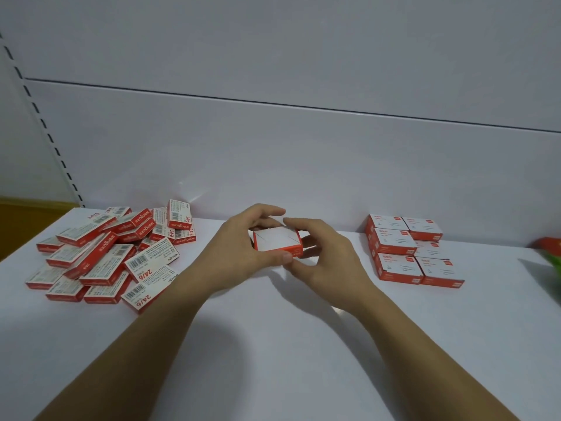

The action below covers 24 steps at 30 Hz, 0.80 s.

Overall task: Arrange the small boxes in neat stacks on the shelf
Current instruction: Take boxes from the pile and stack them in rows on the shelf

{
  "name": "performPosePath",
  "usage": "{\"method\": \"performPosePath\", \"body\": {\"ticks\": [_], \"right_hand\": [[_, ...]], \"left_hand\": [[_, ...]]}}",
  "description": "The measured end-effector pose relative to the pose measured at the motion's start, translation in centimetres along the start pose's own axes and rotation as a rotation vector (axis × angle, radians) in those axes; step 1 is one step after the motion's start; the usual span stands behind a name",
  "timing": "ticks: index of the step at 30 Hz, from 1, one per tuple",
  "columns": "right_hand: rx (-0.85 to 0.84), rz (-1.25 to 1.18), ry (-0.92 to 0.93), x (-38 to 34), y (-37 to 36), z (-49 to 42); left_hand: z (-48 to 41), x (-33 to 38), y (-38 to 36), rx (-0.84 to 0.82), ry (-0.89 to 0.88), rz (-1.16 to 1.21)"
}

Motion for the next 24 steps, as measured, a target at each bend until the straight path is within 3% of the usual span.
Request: {"method": "performPosePath", "body": {"ticks": [7, 13, 19, 24], "right_hand": [[0.088, -0.382, -0.173, 0.3, 0.9, 0.1], [0.193, -0.56, -0.227, 1.5, 1.9, 0.1], [0.187, -0.559, -0.229, 1.8, 1.8, 0.0], [0.222, -0.567, -0.241, 1.9, 1.9, 0.1]], "left_hand": [[0.2, 0.7, 0.8, -0.003, -0.013, 0.064], [-0.2, 0.2, 0.9, 0.012, -0.016, -0.001], [-0.3, -0.2, 0.8, 0.071, -0.012, -0.079], [-0.3, 0.2, 0.7, 0.07, -0.056, 0.009]]}}
Point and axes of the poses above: each hand's wrist, its own z-axis away from the middle knuckle, its own y-axis out of the back of the hand, x = y × z, the point moved 7 cm from there along -z, towards the middle knuckle, and after that the axes turned 11 degrees about y, right-handed, at the moved point
